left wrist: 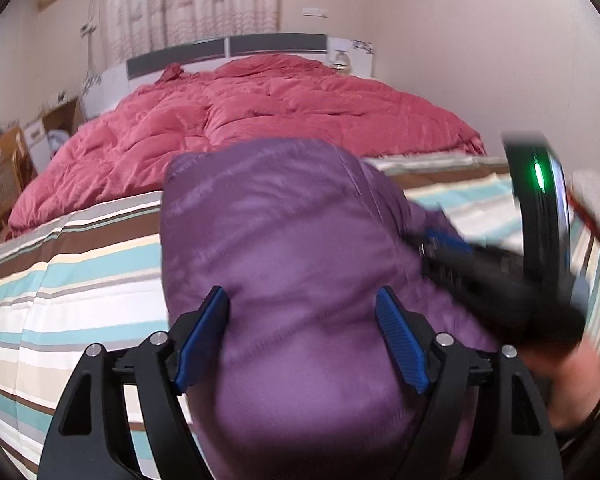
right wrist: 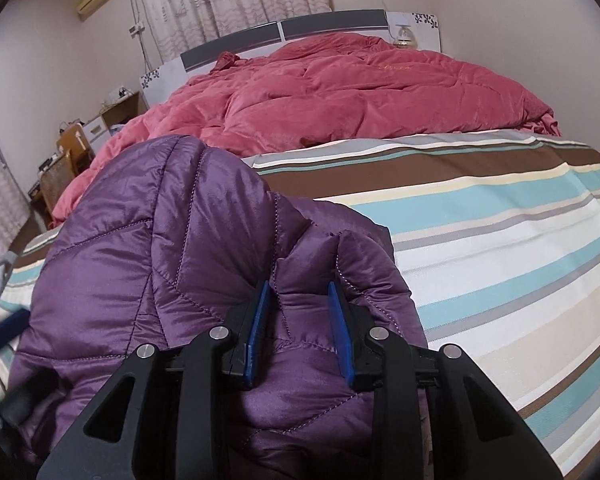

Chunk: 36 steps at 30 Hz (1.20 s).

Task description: Fold large clothes

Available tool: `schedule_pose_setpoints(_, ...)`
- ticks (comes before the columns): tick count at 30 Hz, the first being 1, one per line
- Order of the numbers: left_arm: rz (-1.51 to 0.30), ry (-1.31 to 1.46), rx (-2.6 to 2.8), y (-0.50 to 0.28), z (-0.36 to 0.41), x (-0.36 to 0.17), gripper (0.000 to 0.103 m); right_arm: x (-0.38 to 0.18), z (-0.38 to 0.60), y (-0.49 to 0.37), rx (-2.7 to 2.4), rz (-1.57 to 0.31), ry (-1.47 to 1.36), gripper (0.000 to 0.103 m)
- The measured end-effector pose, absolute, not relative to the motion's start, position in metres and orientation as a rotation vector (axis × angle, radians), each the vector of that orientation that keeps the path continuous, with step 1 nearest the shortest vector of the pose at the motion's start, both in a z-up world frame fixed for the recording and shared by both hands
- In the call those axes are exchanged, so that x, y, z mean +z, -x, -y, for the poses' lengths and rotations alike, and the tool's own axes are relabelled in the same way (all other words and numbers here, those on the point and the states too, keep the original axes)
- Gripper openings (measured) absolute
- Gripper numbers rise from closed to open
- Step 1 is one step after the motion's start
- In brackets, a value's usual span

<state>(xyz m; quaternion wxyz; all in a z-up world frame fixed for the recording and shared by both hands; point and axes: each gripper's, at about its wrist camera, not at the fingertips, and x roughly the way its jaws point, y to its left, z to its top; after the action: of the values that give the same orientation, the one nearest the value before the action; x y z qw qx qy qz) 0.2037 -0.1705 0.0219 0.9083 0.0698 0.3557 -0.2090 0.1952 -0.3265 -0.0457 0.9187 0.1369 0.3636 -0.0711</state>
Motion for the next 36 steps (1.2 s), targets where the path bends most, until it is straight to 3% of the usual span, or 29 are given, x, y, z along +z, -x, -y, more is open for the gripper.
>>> schedule_pose_setpoints(4,-0.774,-0.095,-0.330,-0.248,0.168,0.033,0.077,-0.046,0.325,-0.194,-0.148,-0.741,-0.282,0.029)
schedule_pose_setpoints(10,-0.891,-0.101,-0.257,-0.304,0.170,-0.004,0.083,-0.048,0.326,-0.192,-0.150,-0.732,-0.282,0.029)
schedule_pose_setpoints(18,-0.865,-0.124,-0.222,-0.306,0.176,-0.029,0.085,-0.052,0.325,-0.197,-0.160,-0.734,-0.273,0.029)
schedule_pose_setpoints(32,-0.774,-0.158,-0.220,-0.252,0.159,-0.008,0.085,-0.040,0.321,-0.182,-0.134,-0.693,-0.235,0.031)
schedule_pose_setpoints(36,-0.751,-0.172,-0.249,-0.226,0.155,0.003,0.089,-0.025,0.314,-0.162,-0.143,-0.676,-0.199,0.046)
